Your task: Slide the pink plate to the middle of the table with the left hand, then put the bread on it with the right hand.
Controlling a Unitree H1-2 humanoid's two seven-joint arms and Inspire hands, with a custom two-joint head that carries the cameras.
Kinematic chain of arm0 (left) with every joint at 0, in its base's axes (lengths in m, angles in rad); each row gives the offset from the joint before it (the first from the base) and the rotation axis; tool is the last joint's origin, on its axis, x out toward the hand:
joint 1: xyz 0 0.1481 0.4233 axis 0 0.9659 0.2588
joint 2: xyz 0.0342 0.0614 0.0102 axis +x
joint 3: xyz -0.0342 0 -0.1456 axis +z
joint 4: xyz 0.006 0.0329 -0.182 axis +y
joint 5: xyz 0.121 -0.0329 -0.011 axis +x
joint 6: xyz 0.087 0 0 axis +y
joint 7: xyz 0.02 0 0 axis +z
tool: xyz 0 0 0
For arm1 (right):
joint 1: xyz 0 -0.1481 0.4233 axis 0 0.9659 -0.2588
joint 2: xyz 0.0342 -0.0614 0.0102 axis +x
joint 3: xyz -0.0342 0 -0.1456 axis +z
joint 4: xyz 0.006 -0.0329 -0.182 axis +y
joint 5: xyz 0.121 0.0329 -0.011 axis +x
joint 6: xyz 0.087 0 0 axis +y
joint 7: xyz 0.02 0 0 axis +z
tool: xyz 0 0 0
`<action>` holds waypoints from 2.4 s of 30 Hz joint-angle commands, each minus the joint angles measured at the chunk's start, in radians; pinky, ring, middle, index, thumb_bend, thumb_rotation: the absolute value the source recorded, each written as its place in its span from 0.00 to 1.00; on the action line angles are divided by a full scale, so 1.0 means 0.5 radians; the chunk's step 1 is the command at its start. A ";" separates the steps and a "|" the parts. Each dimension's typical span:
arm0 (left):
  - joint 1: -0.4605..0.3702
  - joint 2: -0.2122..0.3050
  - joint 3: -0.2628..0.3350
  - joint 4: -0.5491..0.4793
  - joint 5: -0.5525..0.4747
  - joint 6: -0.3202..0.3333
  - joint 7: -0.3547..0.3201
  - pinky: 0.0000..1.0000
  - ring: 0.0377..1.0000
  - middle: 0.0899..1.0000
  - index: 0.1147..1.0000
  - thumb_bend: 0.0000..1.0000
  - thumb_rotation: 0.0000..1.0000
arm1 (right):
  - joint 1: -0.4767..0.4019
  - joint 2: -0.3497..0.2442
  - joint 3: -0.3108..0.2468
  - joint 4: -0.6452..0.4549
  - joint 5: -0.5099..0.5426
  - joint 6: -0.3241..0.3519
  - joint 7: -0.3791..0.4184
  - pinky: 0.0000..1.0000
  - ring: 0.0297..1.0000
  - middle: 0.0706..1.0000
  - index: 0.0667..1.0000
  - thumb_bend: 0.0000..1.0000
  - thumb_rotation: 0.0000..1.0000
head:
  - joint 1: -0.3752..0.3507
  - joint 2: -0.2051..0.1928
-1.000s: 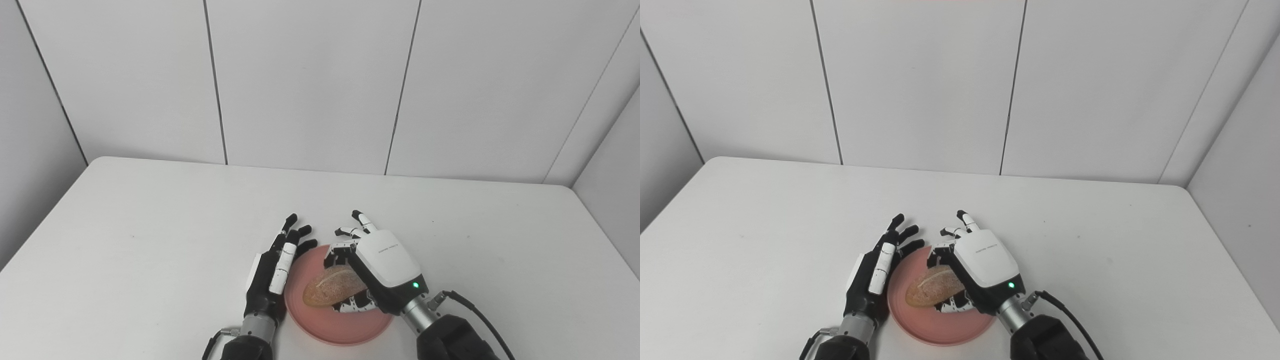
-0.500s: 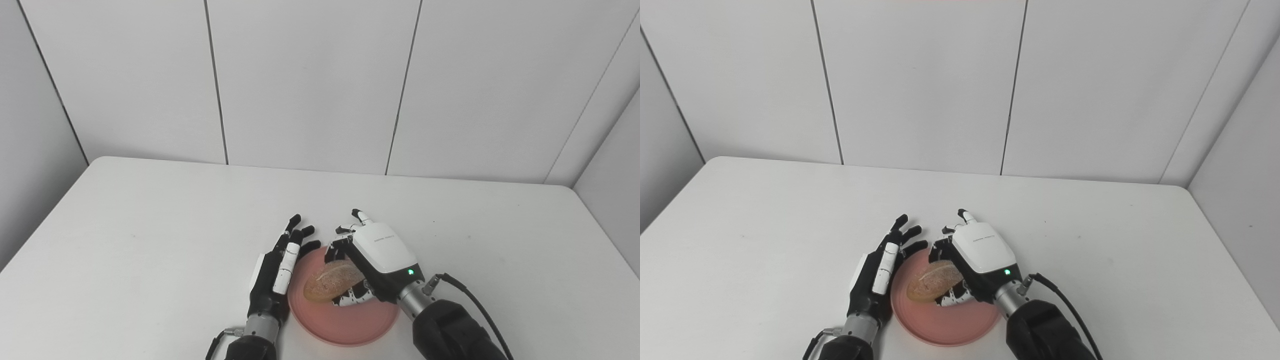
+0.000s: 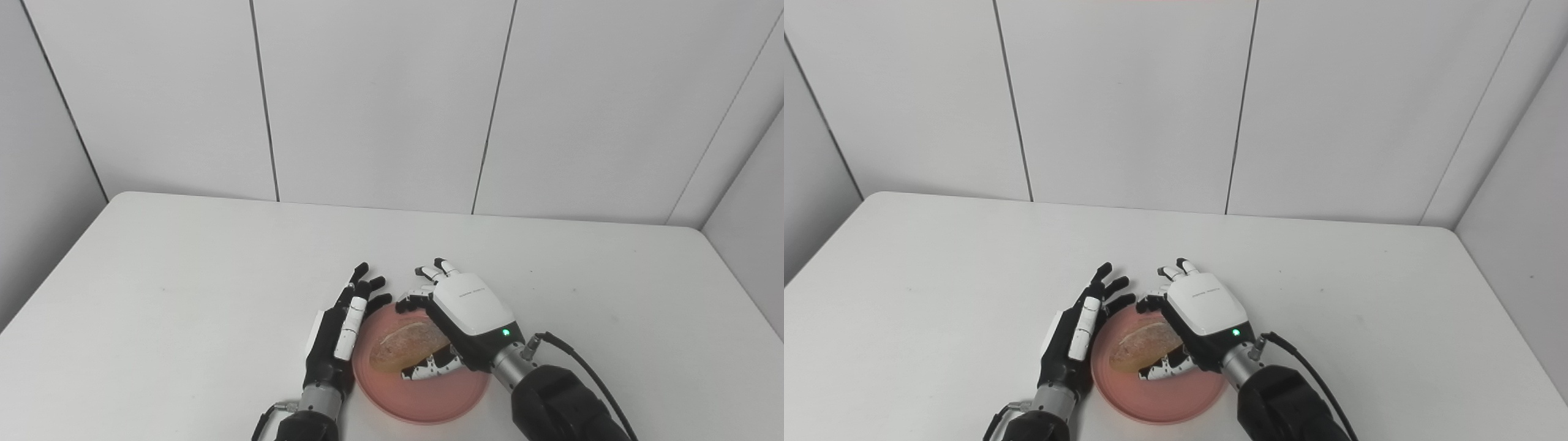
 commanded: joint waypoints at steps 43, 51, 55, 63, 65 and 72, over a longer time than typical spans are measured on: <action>0.040 0.057 -0.005 0.017 0.407 -0.467 0.192 0.97 0.96 0.96 0.94 0.70 0.89 | 0.323 0.321 -0.578 0.260 1.343 -0.387 -0.762 0.85 0.93 1.00 1.00 0.94 0.99 | -0.106 0.037; 0.045 0.077 -0.007 0.017 0.377 -0.456 0.150 1.00 1.00 1.00 1.00 0.70 0.95 | 0.355 0.545 -0.777 0.267 1.892 -0.185 -0.702 0.94 0.94 0.97 1.00 0.84 0.99 | -0.137 0.055; 0.051 0.075 -0.009 0.006 0.345 -0.429 0.131 1.00 1.00 1.00 1.00 0.72 0.95 | 0.368 0.604 -0.828 0.260 2.038 -0.101 -0.704 0.98 0.95 0.98 1.00 0.90 1.00 | -0.143 0.058; 0.075 0.054 -0.009 -0.056 0.280 -0.320 0.092 1.00 1.00 1.00 1.00 0.76 0.94 | 0.404 0.635 -0.816 0.263 1.976 -0.082 -0.782 1.00 0.96 0.96 1.00 0.85 1.00 | -0.157 0.070; 0.080 0.042 -0.002 -0.094 0.247 -0.239 0.082 1.00 1.00 1.00 1.00 0.78 0.93 | 0.412 0.639 -0.806 0.267 1.941 -0.101 -0.803 1.00 0.97 0.96 1.00 0.82 1.00 | -0.158 0.071; 0.090 0.034 -0.007 -0.169 0.195 -0.090 0.073 1.00 1.00 1.00 1.00 0.80 0.93 | 0.448 0.604 -0.743 0.277 1.742 -0.143 -0.856 1.00 0.98 0.98 1.00 0.85 1.00 | -0.160 0.088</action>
